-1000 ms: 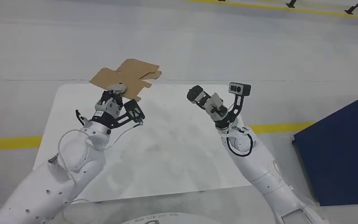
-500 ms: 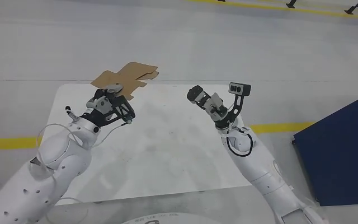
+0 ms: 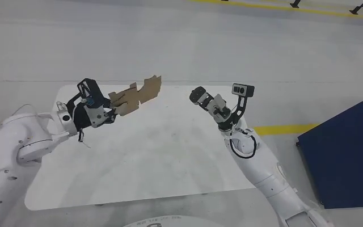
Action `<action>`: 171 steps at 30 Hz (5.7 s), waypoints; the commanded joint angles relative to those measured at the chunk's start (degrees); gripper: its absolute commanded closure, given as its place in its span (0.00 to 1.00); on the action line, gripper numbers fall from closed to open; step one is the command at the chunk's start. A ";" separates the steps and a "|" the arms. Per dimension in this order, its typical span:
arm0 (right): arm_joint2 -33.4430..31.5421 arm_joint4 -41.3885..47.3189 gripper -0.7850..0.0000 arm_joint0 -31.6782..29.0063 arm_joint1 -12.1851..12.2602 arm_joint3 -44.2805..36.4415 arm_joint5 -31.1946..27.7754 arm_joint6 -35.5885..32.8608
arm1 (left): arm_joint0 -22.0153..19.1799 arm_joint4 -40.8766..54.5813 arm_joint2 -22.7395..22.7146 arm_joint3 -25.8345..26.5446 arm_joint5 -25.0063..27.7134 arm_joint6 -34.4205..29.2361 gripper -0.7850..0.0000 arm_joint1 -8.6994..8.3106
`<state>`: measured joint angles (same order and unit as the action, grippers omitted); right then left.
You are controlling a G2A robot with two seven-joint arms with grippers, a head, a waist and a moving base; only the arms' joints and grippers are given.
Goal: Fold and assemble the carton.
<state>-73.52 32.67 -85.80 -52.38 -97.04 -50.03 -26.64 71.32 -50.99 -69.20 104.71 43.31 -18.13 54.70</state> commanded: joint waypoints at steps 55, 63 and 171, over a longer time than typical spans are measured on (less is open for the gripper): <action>10.12 -8.57 0.78 11.82 -3.67 7.55 11.35 -22.39 | -12.24 46.36 16.79 -15.73 14.69 -20.41 1.00 -4.69; 10.77 -5.04 1.00 12.80 -3.86 8.37 12.48 -26.99 | -13.78 47.81 18.24 -18.19 14.69 -20.54 0.00 -4.73; 21.64 -51.55 1.00 18.44 -21.78 17.11 20.88 48.98 | -25.46 92.44 23.31 -50.97 -1.40 -34.25 1.00 16.08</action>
<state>-51.74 -18.86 -67.27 -74.09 -79.90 -29.15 22.57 45.80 41.63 -45.68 53.73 41.77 -52.40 70.74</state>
